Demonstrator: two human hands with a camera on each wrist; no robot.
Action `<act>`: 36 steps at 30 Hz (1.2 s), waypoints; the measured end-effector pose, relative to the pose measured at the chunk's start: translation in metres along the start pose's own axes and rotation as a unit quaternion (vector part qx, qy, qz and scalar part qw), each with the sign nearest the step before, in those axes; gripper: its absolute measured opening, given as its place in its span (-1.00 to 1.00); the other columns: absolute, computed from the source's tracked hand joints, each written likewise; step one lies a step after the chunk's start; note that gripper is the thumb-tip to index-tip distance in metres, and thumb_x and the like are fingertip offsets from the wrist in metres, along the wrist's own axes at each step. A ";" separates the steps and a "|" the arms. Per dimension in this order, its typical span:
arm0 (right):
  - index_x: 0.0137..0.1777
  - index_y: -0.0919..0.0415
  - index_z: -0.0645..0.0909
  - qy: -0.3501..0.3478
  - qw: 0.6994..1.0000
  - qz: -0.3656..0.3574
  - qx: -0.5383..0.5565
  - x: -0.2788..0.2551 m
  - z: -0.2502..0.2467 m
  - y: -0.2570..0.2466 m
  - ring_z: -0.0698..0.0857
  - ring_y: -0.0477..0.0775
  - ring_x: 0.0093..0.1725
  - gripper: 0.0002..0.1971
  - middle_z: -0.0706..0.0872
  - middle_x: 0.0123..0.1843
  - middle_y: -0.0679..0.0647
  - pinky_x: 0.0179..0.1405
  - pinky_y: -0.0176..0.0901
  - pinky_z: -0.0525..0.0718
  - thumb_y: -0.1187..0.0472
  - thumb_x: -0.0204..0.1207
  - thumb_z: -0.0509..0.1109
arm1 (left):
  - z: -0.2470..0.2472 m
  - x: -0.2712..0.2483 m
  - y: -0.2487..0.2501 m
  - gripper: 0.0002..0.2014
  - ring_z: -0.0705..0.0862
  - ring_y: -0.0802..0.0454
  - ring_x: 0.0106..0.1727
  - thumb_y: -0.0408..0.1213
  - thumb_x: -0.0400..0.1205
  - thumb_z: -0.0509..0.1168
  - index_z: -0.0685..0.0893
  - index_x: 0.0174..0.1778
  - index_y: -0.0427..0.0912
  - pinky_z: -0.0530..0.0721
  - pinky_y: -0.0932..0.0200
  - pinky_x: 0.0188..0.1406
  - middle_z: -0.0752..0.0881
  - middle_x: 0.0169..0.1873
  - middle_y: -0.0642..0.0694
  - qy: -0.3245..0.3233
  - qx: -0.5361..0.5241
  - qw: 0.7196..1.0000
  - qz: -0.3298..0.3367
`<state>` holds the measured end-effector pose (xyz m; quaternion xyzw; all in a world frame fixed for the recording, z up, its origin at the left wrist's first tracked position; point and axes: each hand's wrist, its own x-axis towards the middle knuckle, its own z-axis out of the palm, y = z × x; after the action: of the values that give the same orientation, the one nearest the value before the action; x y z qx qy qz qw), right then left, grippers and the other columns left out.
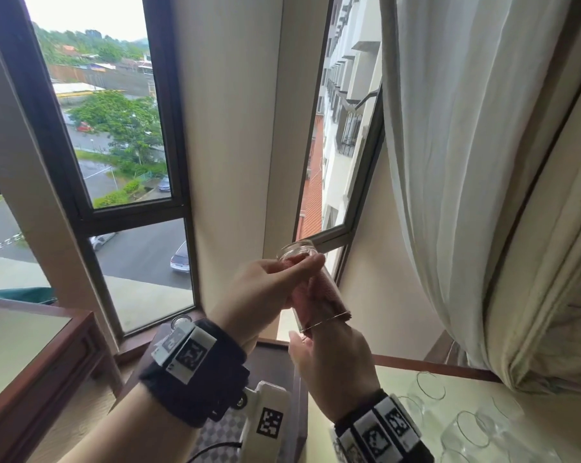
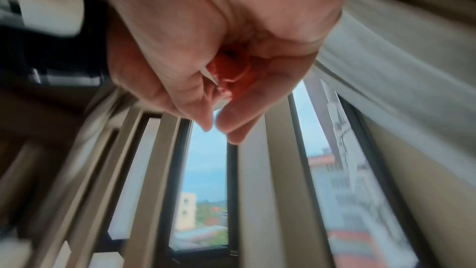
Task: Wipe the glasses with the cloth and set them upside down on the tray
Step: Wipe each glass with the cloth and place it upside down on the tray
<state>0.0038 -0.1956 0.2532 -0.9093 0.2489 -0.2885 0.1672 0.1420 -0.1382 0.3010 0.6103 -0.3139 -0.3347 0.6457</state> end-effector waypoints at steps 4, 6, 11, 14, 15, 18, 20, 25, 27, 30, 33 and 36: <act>0.34 -0.18 0.51 -0.056 0.947 0.029 0.314 -0.005 -0.025 -0.017 0.70 0.05 -0.43 -0.54 0.70 -0.31 -0.01 -0.51 -0.02 0.74 0.15 0.52 0.58 | -0.004 -0.011 0.003 -0.53 0.87 -0.19 0.09 0.03 0.54 0.59 0.84 0.08 -0.35 0.84 0.03 0.24 0.88 0.01 -0.33 -0.087 -0.084 0.992 0.043; 0.45 -0.11 0.51 -0.098 0.880 0.016 0.465 -0.007 -0.047 -0.030 0.67 0.09 -0.50 -0.43 0.71 -0.28 0.07 -0.66 -0.16 0.64 0.32 0.53 0.57 | -0.006 -0.019 0.003 -0.50 0.82 -0.21 0.13 -0.07 0.57 0.60 0.78 0.23 -0.43 0.82 -0.02 0.27 0.80 0.10 -0.41 -0.157 -0.215 0.962 0.070; 0.67 0.07 0.36 -0.191 0.606 -0.027 0.772 -0.008 -0.061 -0.038 0.49 0.07 -0.67 -0.33 0.41 0.02 0.77 -0.73 -0.27 0.44 0.24 0.58 0.48 | -0.007 -0.023 0.011 -0.43 0.77 -0.25 0.34 -0.18 0.71 0.51 0.57 0.55 -0.44 0.74 -0.18 0.37 0.74 0.35 -0.39 -0.279 -0.278 0.909 0.139; 0.58 0.22 0.45 -0.193 0.496 0.041 0.846 -0.005 -0.059 -0.032 0.65 -0.03 -0.62 -0.43 0.57 0.11 0.41 -0.72 -0.31 0.51 -0.04 0.65 0.35 | -0.008 -0.018 0.009 -0.30 0.64 -0.29 0.52 -0.17 0.73 0.49 0.42 0.73 -0.36 0.62 -0.23 0.53 0.62 0.52 -0.43 -0.277 -0.254 0.919 0.114; 0.54 0.21 0.49 -0.168 0.521 0.078 0.833 -0.004 -0.058 -0.029 0.60 -0.06 -0.68 -0.45 0.60 0.01 0.38 -0.74 -0.35 0.52 -0.08 0.65 0.32 | -0.008 -0.018 0.006 -0.28 0.61 -0.29 0.57 -0.14 0.73 0.49 0.39 0.76 -0.30 0.60 -0.22 0.55 0.58 0.57 -0.44 -0.271 -0.247 0.925 0.099; 0.33 0.19 0.66 -0.040 0.647 0.166 0.743 -0.001 -0.055 -0.024 0.34 -0.11 -0.79 -0.56 0.55 -0.18 0.43 -0.78 -0.40 0.36 -0.12 0.66 0.34 | -0.006 -0.018 -0.007 -0.28 0.63 -0.25 0.58 0.07 0.71 0.46 0.45 0.73 -0.19 0.63 -0.24 0.55 0.64 0.53 -0.37 -0.222 -0.176 0.957 0.065; 0.15 0.19 0.75 0.033 0.694 0.182 0.696 0.000 -0.053 -0.020 0.29 -0.09 -0.77 -0.66 0.62 -0.16 0.49 -0.76 -0.37 0.26 -0.06 0.64 0.35 | -0.003 -0.019 -0.013 -0.38 0.69 -0.27 0.53 0.14 0.75 0.33 0.56 0.63 -0.20 0.62 -0.30 0.58 0.72 0.44 -0.34 -0.184 -0.113 0.975 0.051; -0.05 -0.13 0.78 0.132 0.903 0.086 0.399 -0.007 -0.045 -0.005 0.61 -0.03 -0.59 -0.94 0.76 -0.37 0.15 -0.63 -0.19 0.58 0.01 0.51 0.52 | -0.002 -0.022 -0.001 -0.26 0.76 -0.22 0.33 0.38 0.67 0.25 0.73 0.41 -0.24 0.71 -0.13 0.36 0.80 0.28 -0.38 -0.094 -0.076 0.993 -0.001; 0.15 -0.18 0.79 0.147 0.947 -0.043 0.282 -0.009 -0.036 0.004 0.81 -0.15 -0.23 -0.78 0.86 -0.09 -0.01 -0.26 -0.23 0.78 0.14 0.57 0.54 | -0.001 -0.023 0.010 -0.10 0.76 -0.16 0.24 0.56 0.52 0.15 0.71 0.41 -0.18 0.66 -0.13 0.36 0.80 0.25 -0.40 -0.094 -0.077 0.992 -0.026; 0.08 0.13 0.79 0.163 0.970 -0.148 0.105 -0.012 -0.018 0.015 0.84 -0.06 -0.13 -0.83 0.86 0.00 0.04 -0.19 -0.10 0.83 0.26 0.52 0.63 | 0.001 -0.026 0.024 -0.18 0.83 -0.09 0.16 0.52 0.54 0.29 0.77 0.27 -0.21 0.74 0.05 0.24 0.88 0.06 -0.26 -0.109 -0.068 0.992 -0.022; 0.08 0.12 0.69 0.151 0.977 -0.148 0.035 -0.015 -0.010 0.013 0.75 -0.06 -0.36 -0.78 0.82 -0.19 -0.02 -0.38 -0.10 0.79 0.19 0.48 0.60 | 0.001 -0.030 0.029 -0.42 0.86 -0.09 0.02 0.14 0.51 0.54 0.84 0.09 -0.39 0.87 0.07 0.20 0.85 0.03 -0.41 -0.071 -0.061 0.995 0.023; 0.33 -0.03 0.58 0.107 0.983 -0.127 0.079 -0.013 -0.013 0.003 0.77 -0.15 -0.28 -0.64 0.80 -0.12 -0.08 -0.35 -0.20 0.80 0.14 0.55 0.51 | -0.003 -0.029 0.024 -0.51 0.88 -0.23 0.15 -0.03 0.51 0.68 0.86 0.13 -0.38 0.78 -0.19 0.41 0.87 0.06 -0.39 -0.069 -0.081 0.993 0.052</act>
<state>-0.0148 -0.1932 0.2562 -0.8812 0.1245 -0.4220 0.1729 0.1287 -0.1119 0.3245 0.5145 -0.3605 -0.3662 0.6864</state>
